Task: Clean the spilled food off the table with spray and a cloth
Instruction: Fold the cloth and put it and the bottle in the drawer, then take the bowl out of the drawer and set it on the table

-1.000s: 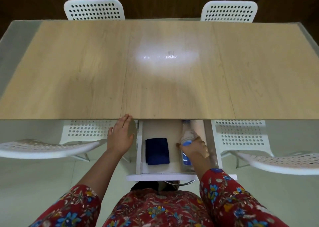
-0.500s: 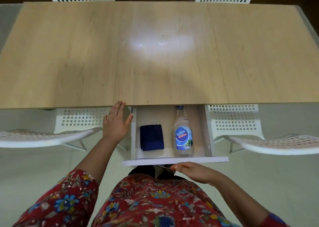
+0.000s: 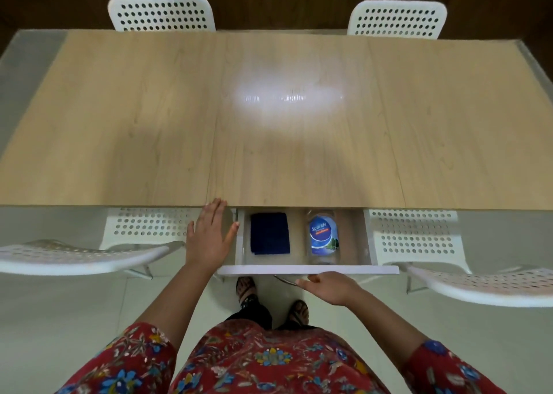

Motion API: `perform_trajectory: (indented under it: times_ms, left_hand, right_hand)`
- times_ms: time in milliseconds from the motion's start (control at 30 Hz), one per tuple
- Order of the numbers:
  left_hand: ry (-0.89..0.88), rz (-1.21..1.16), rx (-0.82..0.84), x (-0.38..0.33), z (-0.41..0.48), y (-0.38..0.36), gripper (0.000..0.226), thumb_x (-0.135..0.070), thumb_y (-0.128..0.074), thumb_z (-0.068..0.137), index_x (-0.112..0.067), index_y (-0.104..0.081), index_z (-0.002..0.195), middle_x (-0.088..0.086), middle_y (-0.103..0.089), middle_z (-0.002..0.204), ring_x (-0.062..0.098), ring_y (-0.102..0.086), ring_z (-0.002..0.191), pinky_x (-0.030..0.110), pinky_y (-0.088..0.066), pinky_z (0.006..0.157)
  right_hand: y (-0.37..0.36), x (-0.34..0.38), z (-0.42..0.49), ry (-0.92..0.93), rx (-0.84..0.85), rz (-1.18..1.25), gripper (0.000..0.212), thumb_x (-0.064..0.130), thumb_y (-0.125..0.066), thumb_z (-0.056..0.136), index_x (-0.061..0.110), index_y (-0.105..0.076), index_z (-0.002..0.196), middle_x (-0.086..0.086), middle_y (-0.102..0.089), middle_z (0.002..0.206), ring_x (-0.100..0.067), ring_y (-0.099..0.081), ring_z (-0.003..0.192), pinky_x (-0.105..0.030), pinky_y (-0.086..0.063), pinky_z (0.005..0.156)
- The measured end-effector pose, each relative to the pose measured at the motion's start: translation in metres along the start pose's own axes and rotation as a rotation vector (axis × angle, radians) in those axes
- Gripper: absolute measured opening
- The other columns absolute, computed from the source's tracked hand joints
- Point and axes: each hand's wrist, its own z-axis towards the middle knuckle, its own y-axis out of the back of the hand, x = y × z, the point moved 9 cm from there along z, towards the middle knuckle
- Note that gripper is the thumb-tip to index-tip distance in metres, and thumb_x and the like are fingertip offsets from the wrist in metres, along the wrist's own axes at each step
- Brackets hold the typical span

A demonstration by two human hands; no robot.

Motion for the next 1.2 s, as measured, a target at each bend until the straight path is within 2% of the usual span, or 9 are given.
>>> perform_trajectory:
  times_ms: [200, 267, 333, 433, 600, 733, 833, 1033, 1200]
  left_hand:
    - [-0.042, -0.014, -0.031, 0.003, 0.000, 0.002, 0.065, -0.058, -0.025, 0.096, -0.026, -0.024, 0.153, -0.006, -0.021, 0.159, 0.016, -0.022, 0.146, 0.051, -0.019, 0.117]
    - [-0.057, -0.005, -0.048, 0.005, 0.000, 0.003, 0.070, -0.060, -0.018, 0.092, -0.026, -0.028, 0.151, -0.005, -0.026, 0.158, 0.017, -0.027, 0.144, 0.050, -0.024, 0.115]
    - [-0.067, 0.015, -0.051, 0.007, 0.001, 0.003, 0.069, -0.058, -0.019, 0.091, -0.024, -0.032, 0.150, -0.003, -0.031, 0.156, 0.018, -0.032, 0.142, 0.050, -0.029, 0.113]
    - [-0.070, 0.027, -0.048, 0.007, 0.003, 0.001, 0.064, -0.055, -0.025, 0.093, -0.023, -0.037, 0.147, -0.002, -0.038, 0.152, 0.020, -0.040, 0.137, 0.049, -0.036, 0.108]
    - [-0.087, 0.022, -0.079, 0.007, 0.008, 0.007, 0.055, -0.047, -0.035, 0.090, -0.022, -0.048, 0.138, -0.002, -0.050, 0.141, 0.021, -0.051, 0.124, 0.046, -0.046, 0.097]
    - [-0.144, 0.004, -0.147, 0.003, 0.011, 0.012, 0.052, -0.030, -0.064, 0.086, -0.020, -0.049, 0.134, 0.000, -0.052, 0.137, 0.020, -0.052, 0.119, 0.041, -0.046, 0.095]
    - [-0.151, -0.015, -0.169, 0.007, 0.012, 0.007, 0.052, -0.025, -0.064, 0.086, -0.020, -0.048, 0.135, 0.000, -0.050, 0.138, 0.019, -0.047, 0.122, 0.041, -0.041, 0.100]
    - [-0.178, 0.011, -0.205, 0.010, 0.013, 0.005, 0.048, -0.028, -0.048, 0.089, -0.019, -0.049, 0.136, 0.000, -0.049, 0.138, 0.018, -0.046, 0.125, 0.041, -0.036, 0.105]
    - [-0.180, 0.018, -0.263, 0.010, 0.011, 0.005, 0.052, -0.021, -0.058, 0.085, -0.018, -0.049, 0.136, 0.001, -0.048, 0.138, 0.018, -0.043, 0.126, 0.045, -0.037, 0.106]
  right_hand:
    - [0.061, 0.009, 0.036, -0.011, -0.218, -0.130, 0.010, 0.031, -0.053, 0.080, 0.022, -0.058, 0.079, 0.000, -0.062, 0.095, -0.024, -0.059, 0.097, -0.035, -0.049, 0.083]
    - [0.079, 0.014, 0.046, -0.024, -0.315, -0.090, 0.011, 0.027, -0.051, 0.079, 0.023, -0.049, 0.069, 0.002, -0.058, 0.085, -0.027, -0.060, 0.094, -0.035, -0.049, 0.079]
    - [0.093, 0.023, 0.053, -0.009, -0.419, -0.080, 0.005, 0.022, -0.052, 0.082, 0.024, -0.057, 0.081, -0.003, -0.064, 0.093, -0.028, -0.061, 0.099, -0.031, -0.045, 0.073]
    - [0.105, 0.033, 0.067, 0.019, -0.493, -0.111, 0.028, 0.016, -0.053, 0.085, 0.014, -0.058, 0.112, -0.007, -0.062, 0.113, -0.026, -0.056, 0.110, -0.029, -0.043, 0.078]
    - [0.109, 0.040, 0.072, 0.029, -0.547, -0.047, 0.036, 0.023, -0.057, 0.088, 0.013, -0.058, 0.123, -0.006, -0.061, 0.122, -0.025, -0.053, 0.118, -0.030, -0.044, 0.093]
    - [0.090, 0.042, 0.040, 0.268, -0.846, 0.111, 0.040, 0.004, -0.062, 0.081, 0.013, -0.062, 0.120, -0.002, -0.063, 0.117, -0.021, -0.059, 0.108, -0.029, -0.046, 0.092]
    - [0.046, 0.051, 0.050, 0.333, -0.667, -0.018, 0.042, 0.006, -0.058, 0.079, 0.018, -0.063, 0.119, 0.003, -0.062, 0.117, -0.019, -0.062, 0.105, -0.027, -0.047, 0.087]
    - [0.037, 0.046, 0.127, 0.085, -0.339, -0.104, 0.062, 0.025, -0.049, 0.093, 0.021, -0.026, 0.151, 0.000, -0.029, 0.156, -0.018, -0.030, 0.141, -0.030, -0.029, 0.112]
    - [0.032, 0.043, 0.182, -0.045, -0.144, -0.045, 0.068, 0.024, -0.052, 0.086, 0.025, -0.028, 0.150, -0.004, -0.037, 0.152, -0.023, -0.036, 0.139, -0.035, -0.038, 0.106]
